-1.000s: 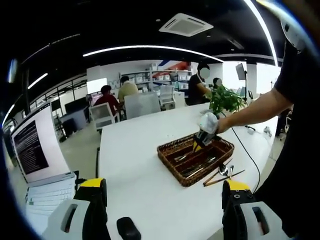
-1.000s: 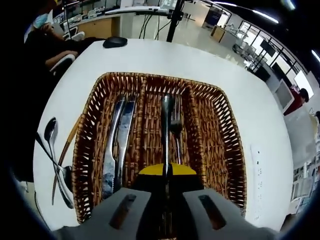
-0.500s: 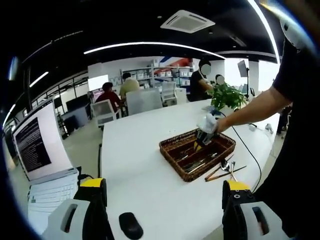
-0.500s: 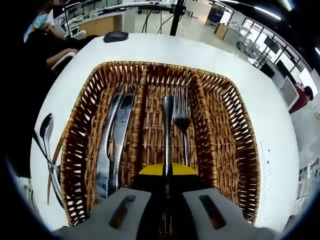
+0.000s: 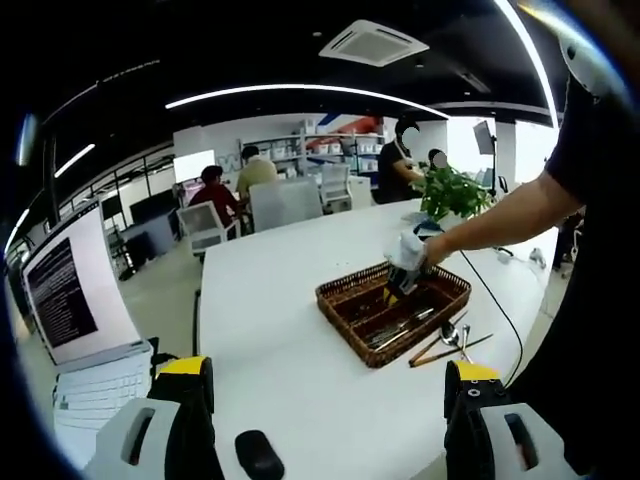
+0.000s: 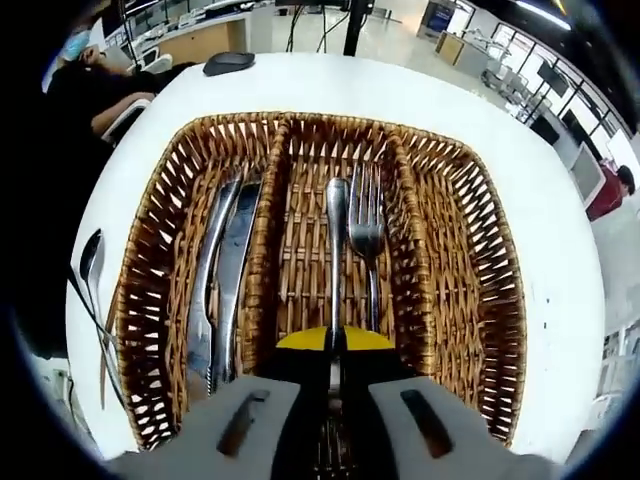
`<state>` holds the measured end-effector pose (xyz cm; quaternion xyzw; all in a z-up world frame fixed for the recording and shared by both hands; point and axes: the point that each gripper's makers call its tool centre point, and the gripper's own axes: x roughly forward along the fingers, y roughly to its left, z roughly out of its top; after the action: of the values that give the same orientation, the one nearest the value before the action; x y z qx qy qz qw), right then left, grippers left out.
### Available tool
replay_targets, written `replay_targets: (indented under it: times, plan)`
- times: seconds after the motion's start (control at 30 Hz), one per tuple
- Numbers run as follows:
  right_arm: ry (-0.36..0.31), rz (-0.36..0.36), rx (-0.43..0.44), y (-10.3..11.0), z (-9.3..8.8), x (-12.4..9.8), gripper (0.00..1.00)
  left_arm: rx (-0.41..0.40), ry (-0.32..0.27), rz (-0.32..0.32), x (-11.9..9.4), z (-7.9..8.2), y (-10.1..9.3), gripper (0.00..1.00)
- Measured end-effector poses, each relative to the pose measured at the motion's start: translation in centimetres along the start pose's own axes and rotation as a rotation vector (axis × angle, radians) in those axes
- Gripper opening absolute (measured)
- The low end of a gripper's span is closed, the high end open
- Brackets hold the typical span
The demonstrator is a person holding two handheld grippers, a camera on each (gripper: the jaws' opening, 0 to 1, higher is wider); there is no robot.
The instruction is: Arrange the knives, forks, and spoons in their matching storage slots by inserting each utensil handle-first until every utensil is classified and aligned in the correct compartment
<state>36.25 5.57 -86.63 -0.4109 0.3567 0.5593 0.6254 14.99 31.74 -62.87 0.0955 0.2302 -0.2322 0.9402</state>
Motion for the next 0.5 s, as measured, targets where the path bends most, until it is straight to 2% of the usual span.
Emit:
replay_targets:
  times: [0.13, 0.17, 0.2, 0.23, 0.3, 0.33, 0.37, 0.43, 0.5]
  plan:
    - [-0.031, -0.007, -0.011, -0.1, 0.0, -0.4, 0.02, 0.001, 0.0, -0.007, 0.1, -0.1, -0.2, 1.0]
    - [-0.044, -0.03, -0.012, -0.4, 0.2, -0.6, 0.08, 0.002, -0.002, -0.009, 0.2, -0.1, -0.3, 1.0]
    - [-0.043, -0.039, -0.013, -0.4, 0.1, -0.8, 0.18, 0.001, -0.004, -0.01, 0.2, 0.0, -0.3, 1.0]
    - [-0.082, -0.068, -0.031, -0.6, 0.6, -1.0, 0.22, 0.003, -0.01, -0.008, 0.2, 0.1, -0.3, 1.0]
    - [-0.097, -0.081, -0.047, -0.5, 0.7, -1.8, 0.25, 0.002, -0.016, -0.01, 0.3, 0.2, -0.3, 1.0]
    - [-0.107, -0.068, -0.024, -0.2, 0.8, -2.3, 0.26, 0.002, -0.017, -0.016, 0.4, 0.3, -0.4, 1.0]
    - [-0.11, -0.087, -0.039, -0.5, 0.9, -2.8, 0.27, 0.005, -0.017, -0.02, 0.5, 0.3, -0.5, 1.0]
    - [-0.162, -0.107, -0.037, -0.4, 2.0, -4.3, 0.31, 0.012, -0.023, -0.033, 0.8, 0.6, -0.8, 1.0]
    - [-0.236, -0.174, -0.033, -1.2, 3.2, -6.3, 0.4, 0.021, -0.03, -0.039, 1.2, 1.0, -0.9, 1.0]
